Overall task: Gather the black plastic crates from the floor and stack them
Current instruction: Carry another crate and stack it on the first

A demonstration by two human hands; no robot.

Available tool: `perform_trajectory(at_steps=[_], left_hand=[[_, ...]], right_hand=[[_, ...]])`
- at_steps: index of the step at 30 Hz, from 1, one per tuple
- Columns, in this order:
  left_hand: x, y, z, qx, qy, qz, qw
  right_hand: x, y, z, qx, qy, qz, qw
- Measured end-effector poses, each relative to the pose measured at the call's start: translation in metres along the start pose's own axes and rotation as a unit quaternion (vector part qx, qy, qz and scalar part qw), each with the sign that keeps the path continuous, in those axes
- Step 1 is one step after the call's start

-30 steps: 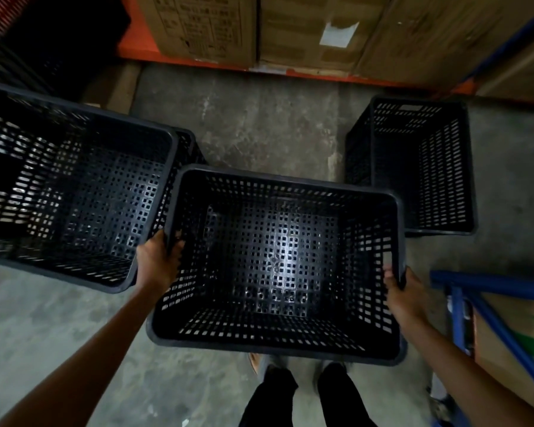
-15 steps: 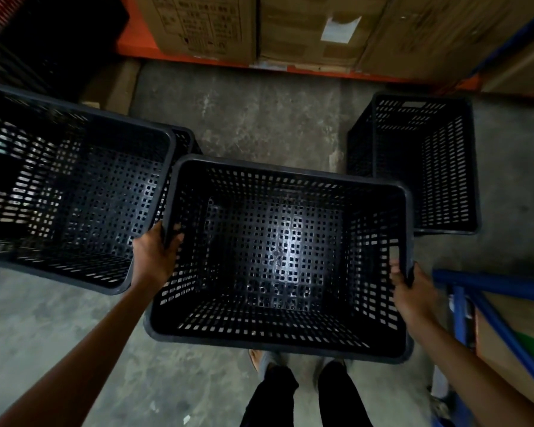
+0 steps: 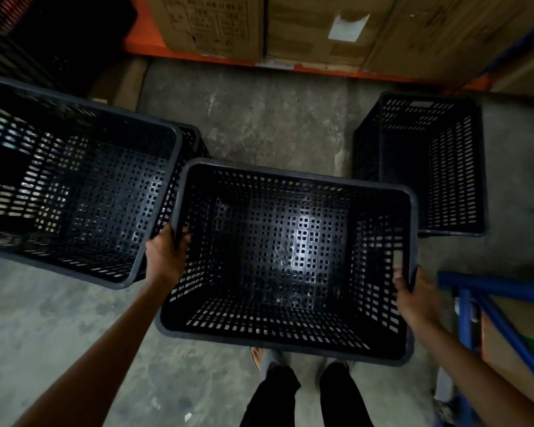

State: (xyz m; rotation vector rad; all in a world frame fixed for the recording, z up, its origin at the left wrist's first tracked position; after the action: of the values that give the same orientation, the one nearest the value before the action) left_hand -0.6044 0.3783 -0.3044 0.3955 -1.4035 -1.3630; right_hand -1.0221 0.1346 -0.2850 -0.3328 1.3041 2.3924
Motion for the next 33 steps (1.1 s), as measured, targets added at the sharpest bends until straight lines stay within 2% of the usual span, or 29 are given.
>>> perform_trajectory(at_steps=[5,19,28,33], left_hand=[[0.000,-0.006,-0.003,-0.042,0.008,0.018,0.999],[-0.001,-0.006,0.002,0.000,-0.022,0.034,0.999],[0.001,-0.010,-0.001,0.011,-0.012,-0.042,0.999],[-0.002,-0.014,-0.004,0.003,-0.021,-0.065,0.998]], right_hand=[[0.009,0.002,0.002,-0.006,0.001,0.015,1.000],[0.009,-0.001,-0.004,0.011,0.018,-0.015,1.000],[0.020,-0.009,-0.015,0.022,0.041,-0.001,0.999],[0.020,-0.010,-0.015,0.077,0.128,0.042,0.988]])
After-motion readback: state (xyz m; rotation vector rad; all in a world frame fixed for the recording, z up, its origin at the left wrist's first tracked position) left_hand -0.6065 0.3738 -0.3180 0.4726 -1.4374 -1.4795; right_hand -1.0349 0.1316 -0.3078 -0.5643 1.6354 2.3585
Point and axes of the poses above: each hand's wrist, its own z-axis away from the middle knuckle, its own y-axis out of the back of the hand, x = y × z, the point moved 5 cm from there along -z, towards the middle knuckle
